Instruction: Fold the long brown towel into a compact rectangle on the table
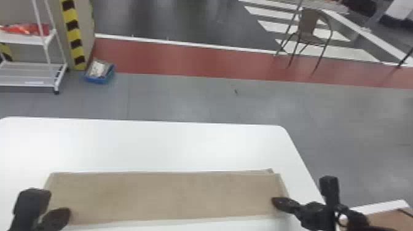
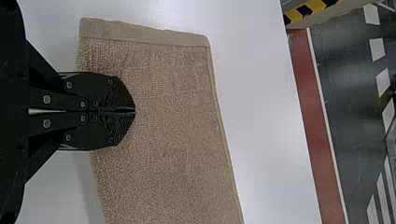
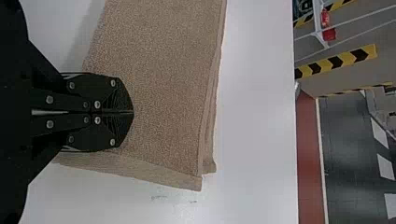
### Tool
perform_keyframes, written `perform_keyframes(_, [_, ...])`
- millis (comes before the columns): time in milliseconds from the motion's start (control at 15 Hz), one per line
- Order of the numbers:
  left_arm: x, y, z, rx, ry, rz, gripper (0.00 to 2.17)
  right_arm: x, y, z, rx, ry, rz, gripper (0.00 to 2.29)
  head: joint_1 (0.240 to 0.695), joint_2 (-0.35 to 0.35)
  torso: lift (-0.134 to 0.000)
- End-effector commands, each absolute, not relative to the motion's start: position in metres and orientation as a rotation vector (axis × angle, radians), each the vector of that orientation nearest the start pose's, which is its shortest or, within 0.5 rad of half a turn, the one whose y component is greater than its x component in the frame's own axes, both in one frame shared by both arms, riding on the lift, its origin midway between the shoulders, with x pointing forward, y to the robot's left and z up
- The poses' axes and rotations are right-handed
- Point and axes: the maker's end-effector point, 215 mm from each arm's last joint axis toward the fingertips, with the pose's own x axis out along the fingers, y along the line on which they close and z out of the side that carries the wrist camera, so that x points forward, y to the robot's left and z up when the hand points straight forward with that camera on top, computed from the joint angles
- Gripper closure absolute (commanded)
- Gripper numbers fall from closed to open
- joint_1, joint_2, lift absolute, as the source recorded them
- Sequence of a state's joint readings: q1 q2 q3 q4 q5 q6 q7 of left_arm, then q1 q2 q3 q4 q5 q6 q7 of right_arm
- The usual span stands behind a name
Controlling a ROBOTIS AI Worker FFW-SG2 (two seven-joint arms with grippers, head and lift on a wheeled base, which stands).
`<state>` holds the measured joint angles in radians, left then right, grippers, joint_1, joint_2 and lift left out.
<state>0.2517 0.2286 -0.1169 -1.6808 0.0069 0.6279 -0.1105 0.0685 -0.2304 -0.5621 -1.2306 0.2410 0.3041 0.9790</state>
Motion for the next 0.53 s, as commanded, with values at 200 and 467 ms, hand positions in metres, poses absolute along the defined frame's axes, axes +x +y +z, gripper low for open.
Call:
perform_keyframes(200, [0.418, 0.245, -0.573, 0.181, 0.752, -0.188, 1.44, 0.415, -0.463, -0.557, 0.070, 0.696, 0.296, 1.19, 0.695, -0.288, 0.000])
perform_keyframes(467, [0.427, 0.248, -0.544, 0.120, 0.690, -0.189, 0.46, 0.419, -0.458, -0.545, 0.112, 0.666, 0.296, 1.00, 0.695, -0.283, 0.000])
